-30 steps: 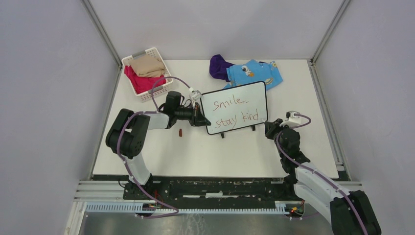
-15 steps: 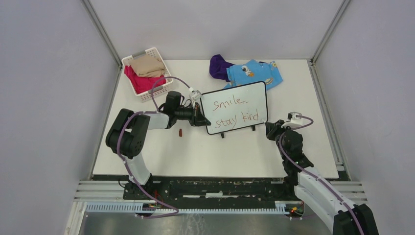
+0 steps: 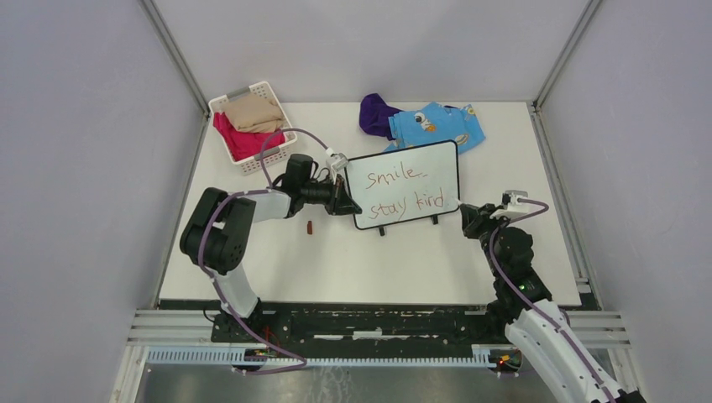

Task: Write a sentence on the whiteboard
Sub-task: Write a sentence on the whiteboard, then pick up the pen cap from the center of the board.

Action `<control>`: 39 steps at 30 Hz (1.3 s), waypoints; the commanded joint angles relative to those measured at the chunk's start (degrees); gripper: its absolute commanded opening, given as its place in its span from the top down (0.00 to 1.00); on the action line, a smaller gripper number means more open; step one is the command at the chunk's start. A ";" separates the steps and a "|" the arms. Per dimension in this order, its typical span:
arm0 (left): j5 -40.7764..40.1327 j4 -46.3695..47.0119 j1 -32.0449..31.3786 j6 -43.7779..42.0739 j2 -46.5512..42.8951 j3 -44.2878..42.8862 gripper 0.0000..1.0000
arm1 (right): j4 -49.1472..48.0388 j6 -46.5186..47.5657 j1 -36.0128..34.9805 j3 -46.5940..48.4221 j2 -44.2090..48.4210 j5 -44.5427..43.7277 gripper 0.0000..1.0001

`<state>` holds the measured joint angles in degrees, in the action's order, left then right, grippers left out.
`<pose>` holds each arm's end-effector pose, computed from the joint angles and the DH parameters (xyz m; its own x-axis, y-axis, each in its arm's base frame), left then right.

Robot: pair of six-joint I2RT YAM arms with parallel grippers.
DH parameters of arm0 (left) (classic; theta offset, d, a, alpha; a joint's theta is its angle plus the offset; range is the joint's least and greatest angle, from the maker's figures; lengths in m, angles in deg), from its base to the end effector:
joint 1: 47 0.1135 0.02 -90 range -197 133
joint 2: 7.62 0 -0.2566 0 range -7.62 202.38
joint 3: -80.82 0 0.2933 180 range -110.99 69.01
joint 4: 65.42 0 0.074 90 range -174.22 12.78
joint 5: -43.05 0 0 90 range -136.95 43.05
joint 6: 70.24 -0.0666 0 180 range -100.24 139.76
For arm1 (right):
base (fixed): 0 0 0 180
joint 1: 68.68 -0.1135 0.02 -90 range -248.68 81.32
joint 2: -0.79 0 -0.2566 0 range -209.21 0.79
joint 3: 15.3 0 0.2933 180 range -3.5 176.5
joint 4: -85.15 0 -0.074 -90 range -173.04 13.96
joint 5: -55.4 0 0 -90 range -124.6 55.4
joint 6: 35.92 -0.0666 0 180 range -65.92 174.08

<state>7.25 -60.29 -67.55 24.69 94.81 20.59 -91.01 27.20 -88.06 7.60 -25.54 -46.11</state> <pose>0.3393 -0.1849 0.0990 -0.6321 0.1833 -0.7529 0.7598 0.3376 -0.5557 0.2128 0.0608 0.1921 -0.1691 0.4102 -0.8962 -0.0695 0.9021 0.4260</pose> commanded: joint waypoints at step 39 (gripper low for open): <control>-51.35 -26.32 -2.07 0.91 -30.82 0.79 0.00 | 4.80 8.92 -3.96 7.65 9.24 5.33 1.00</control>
<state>-28.58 -83.31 -70.22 19.91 74.27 21.27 -83.75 33.39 -90.79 11.64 -18.50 -42.05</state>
